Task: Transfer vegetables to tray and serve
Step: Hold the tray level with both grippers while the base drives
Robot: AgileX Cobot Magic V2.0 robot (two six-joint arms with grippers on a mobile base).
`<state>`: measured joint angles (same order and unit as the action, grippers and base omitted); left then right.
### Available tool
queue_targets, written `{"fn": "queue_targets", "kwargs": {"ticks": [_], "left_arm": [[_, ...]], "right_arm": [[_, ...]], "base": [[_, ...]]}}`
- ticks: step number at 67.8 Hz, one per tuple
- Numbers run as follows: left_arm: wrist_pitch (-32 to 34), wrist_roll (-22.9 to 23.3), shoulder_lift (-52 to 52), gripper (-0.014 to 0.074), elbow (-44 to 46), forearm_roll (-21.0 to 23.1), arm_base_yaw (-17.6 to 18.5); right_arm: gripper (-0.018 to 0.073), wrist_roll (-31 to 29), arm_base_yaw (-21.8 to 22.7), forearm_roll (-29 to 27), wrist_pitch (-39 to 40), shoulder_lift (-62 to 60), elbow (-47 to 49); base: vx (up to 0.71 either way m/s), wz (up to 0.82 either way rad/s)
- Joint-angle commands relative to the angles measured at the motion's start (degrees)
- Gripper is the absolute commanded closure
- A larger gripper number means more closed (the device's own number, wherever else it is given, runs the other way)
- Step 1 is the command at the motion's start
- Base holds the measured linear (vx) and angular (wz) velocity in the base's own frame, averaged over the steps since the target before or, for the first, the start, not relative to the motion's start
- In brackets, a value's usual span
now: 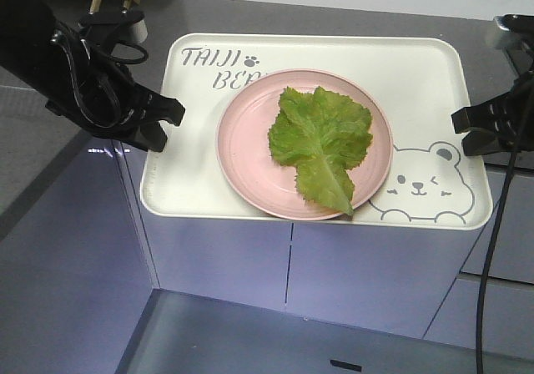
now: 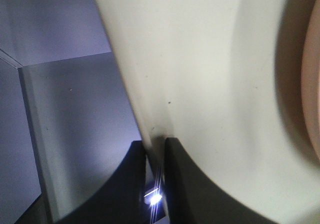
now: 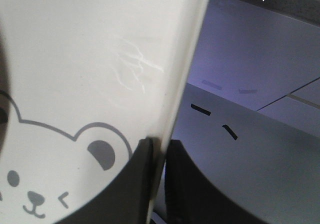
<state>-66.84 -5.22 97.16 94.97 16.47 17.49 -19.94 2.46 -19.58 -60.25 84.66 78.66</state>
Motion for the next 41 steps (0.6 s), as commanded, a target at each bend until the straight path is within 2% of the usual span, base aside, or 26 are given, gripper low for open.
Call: {"fn": "queue_targets", "kwargs": {"ticks": [1, 41], "left_arm": [[4.5, -1.5, -2.8, 0.0602, 1.9, 13.4, 2.3], [4.5, -1.5, -2.8, 0.0602, 1.9, 13.4, 2.3]], "right_arm": [[0.0565, -2.8, -1.8, -11.8, -0.8, -2.4, 1.6], [0.0565, -2.8, -1.8, -11.8, -0.8, -2.4, 1.6]], "base": [[-0.03, -0.17], [-0.03, -0.14]]}}
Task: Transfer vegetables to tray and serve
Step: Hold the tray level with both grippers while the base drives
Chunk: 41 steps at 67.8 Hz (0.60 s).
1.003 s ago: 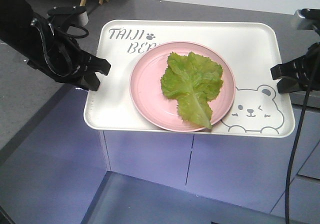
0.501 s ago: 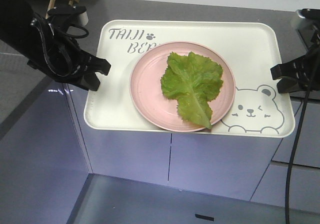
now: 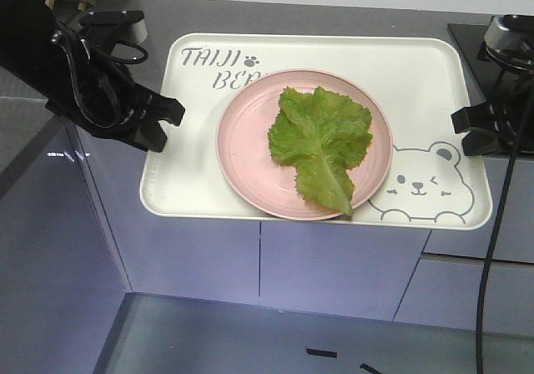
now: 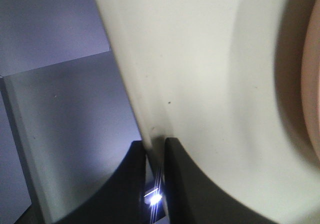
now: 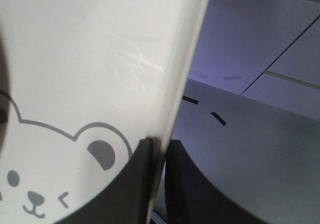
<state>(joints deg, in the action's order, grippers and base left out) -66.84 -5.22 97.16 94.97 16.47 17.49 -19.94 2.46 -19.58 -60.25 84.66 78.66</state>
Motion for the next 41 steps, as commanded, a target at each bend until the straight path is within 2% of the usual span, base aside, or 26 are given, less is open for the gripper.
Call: {"fn": "queue_targets", "kwargs": {"ticks": [1, 41], "left_arm": [[4.5, -1.5, -2.8, 0.0602, 1.9, 13.4, 2.3], [4.5, -1.5, -2.8, 0.0602, 1.9, 13.4, 2.3]], "right_arm": [[0.0565, -2.8, -1.8, -11.8, -0.8, -2.4, 1.6], [0.0565, -2.8, -1.8, -11.8, -0.8, -2.4, 1.6]], "base": [[-0.03, -0.16], [-0.03, -0.16]]}}
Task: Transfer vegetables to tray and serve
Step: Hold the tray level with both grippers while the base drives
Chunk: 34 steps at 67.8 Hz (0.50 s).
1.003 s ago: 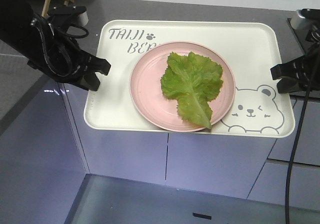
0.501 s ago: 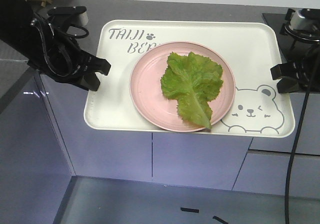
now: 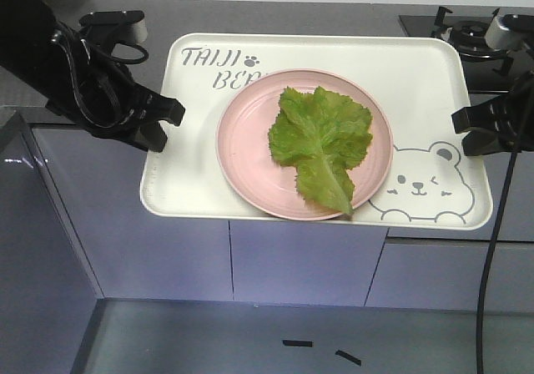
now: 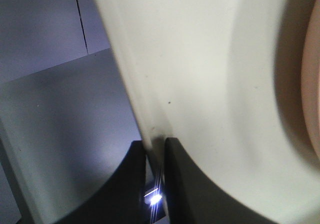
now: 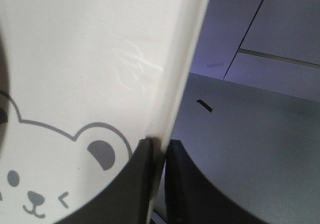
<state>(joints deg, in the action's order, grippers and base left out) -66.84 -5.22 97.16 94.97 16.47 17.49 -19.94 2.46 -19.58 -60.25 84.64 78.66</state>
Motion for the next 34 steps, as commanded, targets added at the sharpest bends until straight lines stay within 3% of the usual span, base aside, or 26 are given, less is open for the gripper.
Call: {"fn": "queue_targets", "kwargs": {"ticks": [1, 34], "left_arm": [[4.5, -1.5, -2.8, 0.0602, 1.9, 13.4, 2.3], [4.5, -1.5, -2.8, 0.0602, 1.9, 13.4, 2.3]], "right_arm": [[0.0565, -2.8, -1.8, -11.8, -0.8, -2.3, 1.6], [0.0565, -2.8, -1.8, -11.8, -1.0, -2.3, 1.6]], "base": [[-0.01, -0.08], [0.0, -0.02]]}}
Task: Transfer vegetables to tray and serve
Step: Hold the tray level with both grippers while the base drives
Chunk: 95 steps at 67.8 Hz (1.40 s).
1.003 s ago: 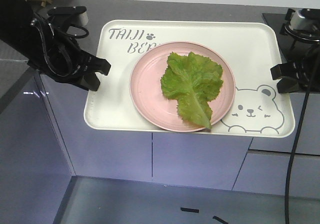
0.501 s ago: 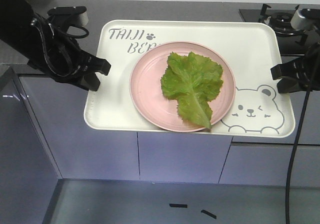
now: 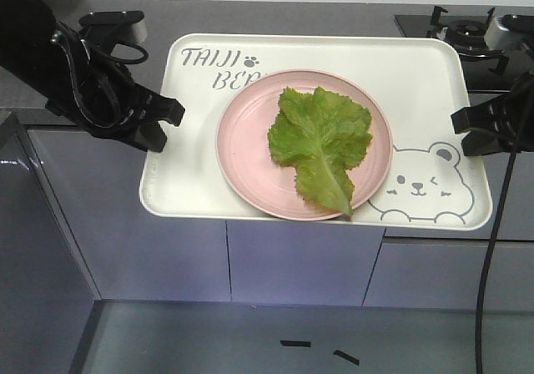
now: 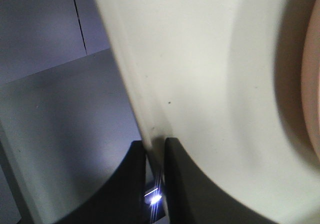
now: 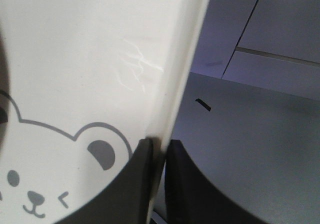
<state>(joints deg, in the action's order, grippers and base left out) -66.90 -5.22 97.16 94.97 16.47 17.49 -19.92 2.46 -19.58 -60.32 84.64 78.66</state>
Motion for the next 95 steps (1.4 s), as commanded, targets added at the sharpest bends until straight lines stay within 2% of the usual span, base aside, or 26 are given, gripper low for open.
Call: {"fn": "queue_targets", "kwargs": {"ticks": [1, 95], "left_arm": [[4.6, -1.5, -2.8, 0.0602, 1.9, 13.4, 2.3], [4.6, -1.5, -2.8, 0.0602, 1.9, 13.4, 2.3]], "right_arm": [[0.0565, -2.8, -1.8, -11.8, -0.9, -2.3, 1.6], [0.0565, -2.8, -1.8, -11.8, -0.9, -2.3, 1.6]], "base": [[0.01, -0.02], [0.03, -0.03]]}}
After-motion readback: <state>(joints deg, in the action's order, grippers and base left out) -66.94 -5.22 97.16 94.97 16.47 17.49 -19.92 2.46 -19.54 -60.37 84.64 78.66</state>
